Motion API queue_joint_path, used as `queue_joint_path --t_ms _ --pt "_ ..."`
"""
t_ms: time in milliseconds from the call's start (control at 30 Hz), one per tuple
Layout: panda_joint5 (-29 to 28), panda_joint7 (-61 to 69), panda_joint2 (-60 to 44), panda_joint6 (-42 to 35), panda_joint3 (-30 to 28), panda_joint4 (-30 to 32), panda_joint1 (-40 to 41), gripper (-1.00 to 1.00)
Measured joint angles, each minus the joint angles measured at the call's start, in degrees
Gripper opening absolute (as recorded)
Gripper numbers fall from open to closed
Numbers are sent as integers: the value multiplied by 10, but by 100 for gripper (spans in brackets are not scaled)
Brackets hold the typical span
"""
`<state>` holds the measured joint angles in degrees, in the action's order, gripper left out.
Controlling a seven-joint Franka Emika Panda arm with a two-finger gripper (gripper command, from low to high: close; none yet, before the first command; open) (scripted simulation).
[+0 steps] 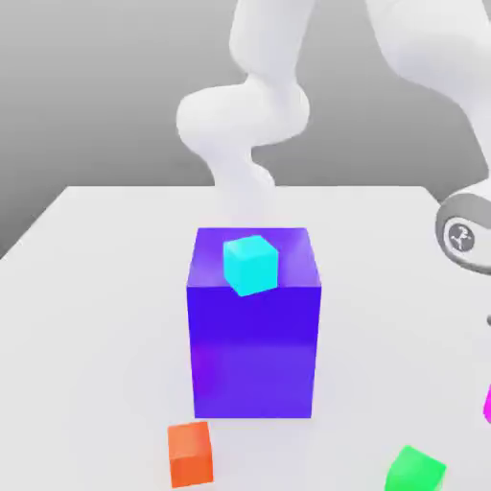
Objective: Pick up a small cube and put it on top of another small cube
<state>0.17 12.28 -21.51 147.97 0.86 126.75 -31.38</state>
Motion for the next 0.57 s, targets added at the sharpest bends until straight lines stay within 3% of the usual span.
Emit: queue_joint_path --t_ms 233,367,400,567 --pt "27 -107 54 -28 -59 26 28 -100" --pt "40 -123 11 18 -66 28 37 -100" --pt "43 -121 -8 35 -64 27 39 100" --pt "43 -121 -8 35 -64 27 39 100"
